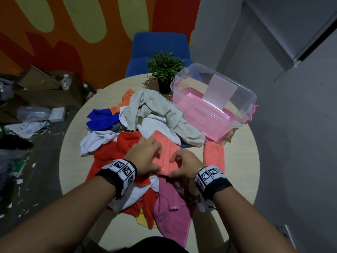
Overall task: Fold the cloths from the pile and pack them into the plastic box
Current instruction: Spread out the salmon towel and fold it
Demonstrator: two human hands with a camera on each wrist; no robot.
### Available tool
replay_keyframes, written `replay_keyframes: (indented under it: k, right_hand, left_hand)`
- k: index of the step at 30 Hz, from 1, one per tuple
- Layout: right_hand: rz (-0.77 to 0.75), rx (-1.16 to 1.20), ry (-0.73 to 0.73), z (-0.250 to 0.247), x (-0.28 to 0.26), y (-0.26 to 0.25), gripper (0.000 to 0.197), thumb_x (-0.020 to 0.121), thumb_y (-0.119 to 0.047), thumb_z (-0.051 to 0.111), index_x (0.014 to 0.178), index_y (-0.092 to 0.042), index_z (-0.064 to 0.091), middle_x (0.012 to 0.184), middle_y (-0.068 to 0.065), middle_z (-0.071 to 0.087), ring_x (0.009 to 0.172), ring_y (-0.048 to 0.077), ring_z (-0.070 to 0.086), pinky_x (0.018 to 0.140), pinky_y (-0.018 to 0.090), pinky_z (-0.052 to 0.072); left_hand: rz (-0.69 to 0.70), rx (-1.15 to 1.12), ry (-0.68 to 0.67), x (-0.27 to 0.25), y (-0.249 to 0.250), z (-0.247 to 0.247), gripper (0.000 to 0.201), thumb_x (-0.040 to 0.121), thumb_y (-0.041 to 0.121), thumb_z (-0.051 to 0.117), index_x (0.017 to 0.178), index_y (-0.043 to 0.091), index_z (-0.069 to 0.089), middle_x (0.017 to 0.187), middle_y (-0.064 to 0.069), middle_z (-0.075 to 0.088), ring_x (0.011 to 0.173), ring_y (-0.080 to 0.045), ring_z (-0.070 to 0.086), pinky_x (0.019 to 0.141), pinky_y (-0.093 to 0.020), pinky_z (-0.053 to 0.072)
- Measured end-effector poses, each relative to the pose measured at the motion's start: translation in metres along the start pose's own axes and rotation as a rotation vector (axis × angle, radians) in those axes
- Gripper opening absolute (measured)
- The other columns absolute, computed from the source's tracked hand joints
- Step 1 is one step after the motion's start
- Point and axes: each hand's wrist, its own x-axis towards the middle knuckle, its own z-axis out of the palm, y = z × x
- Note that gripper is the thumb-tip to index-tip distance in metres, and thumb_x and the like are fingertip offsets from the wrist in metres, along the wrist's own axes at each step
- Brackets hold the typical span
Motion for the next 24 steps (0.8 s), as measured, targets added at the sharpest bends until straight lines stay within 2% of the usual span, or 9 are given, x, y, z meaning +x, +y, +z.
replay_keyframes:
  k: [2, 5, 9, 13, 15, 18, 20, 22, 24]
  right_hand:
    - [-0.006, -0.186, -0.078, 0.013, -0.002, 0.008, 0.066, 0.057, -0.036, 0.088, 0.114, -0.031, 0.056, 0.119, -0.007, 0.045, 0.107, 0.017, 0.04, 0.091, 0.033, 0.041]
    - [-0.043, -0.179, 0.02, 0.022, -0.002, 0.015, 0.043, 0.071, -0.021, 0.073, 0.112, -0.026, 0.06, 0.12, -0.002, 0.051, 0.111, 0.022, 0.046, 0.096, 0.035, 0.041]
    - [-0.108, -0.029, 0.175, 0.0, -0.009, 0.01, 0.016, 0.082, -0.012, 0.067, 0.097, -0.018, 0.069, 0.098, -0.003, 0.064, 0.09, 0.014, 0.057, 0.077, 0.023, 0.04]
    - [-0.143, 0.231, 0.41, -0.036, -0.02, -0.014, 0.01, 0.092, -0.015, 0.063, 0.095, -0.024, 0.063, 0.088, -0.008, 0.066, 0.082, 0.007, 0.061, 0.072, 0.022, 0.048]
    - [-0.145, 0.415, 0.472, -0.054, -0.027, -0.028, 0.009, 0.094, -0.018, 0.063, 0.096, -0.026, 0.063, 0.092, -0.006, 0.067, 0.084, 0.01, 0.065, 0.072, 0.025, 0.051]
    - [-0.168, 0.657, 0.477, -0.066, -0.03, -0.039, 0.008, 0.095, -0.016, 0.063, 0.099, -0.023, 0.065, 0.097, 0.002, 0.071, 0.091, 0.019, 0.07, 0.076, 0.034, 0.057]
    - [-0.129, 0.687, 0.501, -0.061, -0.028, -0.035, 0.01, 0.095, -0.019, 0.065, 0.103, -0.023, 0.065, 0.102, 0.003, 0.072, 0.096, 0.023, 0.069, 0.085, 0.039, 0.057]
    - [0.008, 0.63, 0.457, -0.045, -0.02, -0.022, 0.017, 0.092, -0.022, 0.068, 0.107, -0.024, 0.063, 0.104, 0.002, 0.07, 0.095, 0.022, 0.07, 0.087, 0.044, 0.058]
    - [0.161, 0.525, 0.309, -0.021, -0.015, -0.008, 0.034, 0.085, -0.017, 0.073, 0.115, -0.023, 0.058, 0.101, 0.004, 0.07, 0.089, 0.024, 0.071, 0.082, 0.045, 0.06]
  left_hand:
    - [0.083, 0.275, -0.15, -0.004, 0.007, 0.006, 0.053, 0.069, 0.051, 0.078, 0.115, 0.038, 0.055, 0.12, 0.01, 0.043, 0.115, -0.021, 0.038, 0.088, -0.042, 0.038]
    - [0.039, 0.339, -0.099, -0.006, 0.004, 0.01, 0.036, 0.088, 0.046, 0.061, 0.123, 0.036, 0.061, 0.124, 0.009, 0.051, 0.12, -0.023, 0.04, 0.089, -0.043, 0.036]
    - [0.002, 0.136, -0.03, -0.004, -0.004, -0.006, 0.023, 0.098, 0.044, 0.053, 0.113, 0.033, 0.066, 0.113, 0.009, 0.063, 0.113, -0.02, 0.046, 0.09, -0.044, 0.04]
    - [0.038, -0.276, 0.211, -0.003, 0.001, -0.036, 0.014, 0.1, 0.034, 0.052, 0.103, 0.022, 0.057, 0.097, -0.002, 0.065, 0.094, -0.024, 0.059, 0.082, -0.039, 0.046]
    - [0.029, -0.497, 0.358, -0.003, 0.006, -0.054, 0.012, 0.1, 0.031, 0.056, 0.107, 0.021, 0.057, 0.095, 0.002, 0.064, 0.087, -0.015, 0.059, 0.075, -0.032, 0.044]
    - [-0.035, -0.68, 0.459, -0.002, 0.008, -0.067, 0.012, 0.099, 0.03, 0.06, 0.11, 0.024, 0.059, 0.1, 0.016, 0.061, 0.09, 0.006, 0.055, 0.077, -0.013, 0.041]
    - [-0.085, -0.709, 0.43, -0.001, 0.003, -0.061, 0.012, 0.097, 0.028, 0.063, 0.108, 0.023, 0.065, 0.101, 0.017, 0.064, 0.092, 0.007, 0.056, 0.075, -0.009, 0.04]
    - [-0.152, -0.649, 0.351, 0.002, -0.006, -0.042, 0.015, 0.096, 0.026, 0.065, 0.107, 0.017, 0.069, 0.099, 0.006, 0.069, 0.092, -0.009, 0.063, 0.072, -0.019, 0.042]
    - [-0.231, -0.586, 0.2, 0.003, -0.017, -0.016, 0.025, 0.092, 0.025, 0.07, 0.114, 0.014, 0.066, 0.098, 0.0, 0.067, 0.095, -0.019, 0.064, 0.075, -0.025, 0.042]
